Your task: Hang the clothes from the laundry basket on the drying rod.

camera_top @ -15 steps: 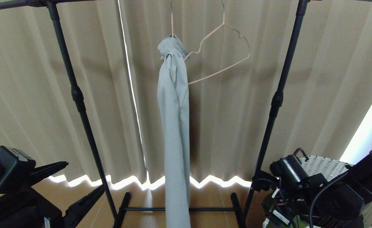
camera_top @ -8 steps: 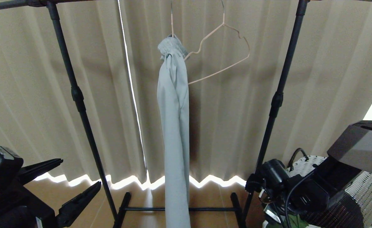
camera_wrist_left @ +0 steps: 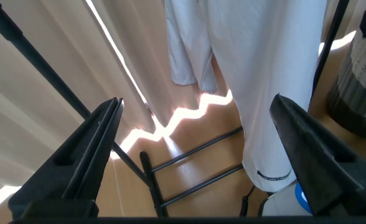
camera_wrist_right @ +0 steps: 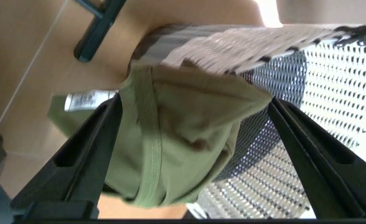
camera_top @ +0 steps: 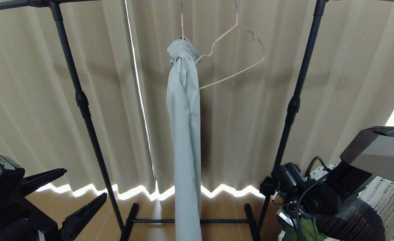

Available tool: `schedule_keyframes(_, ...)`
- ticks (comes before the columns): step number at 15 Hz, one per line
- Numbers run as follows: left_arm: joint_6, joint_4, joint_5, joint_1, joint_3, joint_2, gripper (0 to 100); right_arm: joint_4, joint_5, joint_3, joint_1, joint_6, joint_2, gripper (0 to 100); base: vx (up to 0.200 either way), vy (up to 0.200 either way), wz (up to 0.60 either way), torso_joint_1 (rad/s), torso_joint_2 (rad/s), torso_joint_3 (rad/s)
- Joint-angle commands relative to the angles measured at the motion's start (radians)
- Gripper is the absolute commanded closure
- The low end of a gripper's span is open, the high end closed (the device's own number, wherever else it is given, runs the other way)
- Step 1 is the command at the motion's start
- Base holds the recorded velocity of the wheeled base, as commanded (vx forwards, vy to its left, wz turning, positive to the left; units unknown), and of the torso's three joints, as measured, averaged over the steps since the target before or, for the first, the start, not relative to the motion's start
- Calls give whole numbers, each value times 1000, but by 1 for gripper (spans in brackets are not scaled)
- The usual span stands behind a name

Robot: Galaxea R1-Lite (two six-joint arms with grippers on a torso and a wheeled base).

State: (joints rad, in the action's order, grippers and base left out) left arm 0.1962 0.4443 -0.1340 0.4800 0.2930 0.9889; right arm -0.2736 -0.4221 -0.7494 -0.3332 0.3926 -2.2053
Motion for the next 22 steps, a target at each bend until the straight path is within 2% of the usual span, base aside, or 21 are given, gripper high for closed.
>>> schedule_keyframes(1, 0, 1, -1, -1, 0, 2, 0, -24, 0, 1, 2, 2, -13, 0, 0, 0, 0, 0, 0, 0)
schedule_keyframes(6, 0, 1, -1, -1, 0, 2, 0, -24, 0, -1, 10, 2, -17, 0, 0, 0, 0, 0, 0, 0)
schedule_keyframes(7, 0, 1, 1, -1, 0, 2, 0, -24, -1, -1, 13, 2, -16, 100, 0, 0, 0, 0, 0, 0)
schedule_keyframes(12, 0, 1, -1, -1, -2, 2, 0, -24, -1, 1, 23, 2, -7, 100, 0, 0, 0, 0, 0, 0)
schedule_keyframes(15, 0, 1, -1, -1, -3, 2, 0, -39, 0, 30, 23, 2, 55, 100, 0, 0, 0, 0, 0, 0)
schedule_keyframes(16, 2, 1, -1, -1, -6, 2, 0, -50, 3, 59, 22, 0, 136, 100, 0, 0, 0, 0, 0, 0)
schedule_keyframes(17, 2, 1, -1, -1, -8, 2, 0, -52, 5, 64, 20, 2, 147, 100, 0, 0, 0, 0, 0, 0)
schedule_keyframes(18, 3, 1, -1, -1, -12, 2, 0, -65, 9, 108, 19, 0, 283, 100, 0, 0, 0, 0, 0, 0)
schedule_keyframes(22, 22, 8, -2, -1, -37, -10, 0, -127, 51, 183, 22, -23, 584, 100, 0, 0, 0, 0, 0, 0)
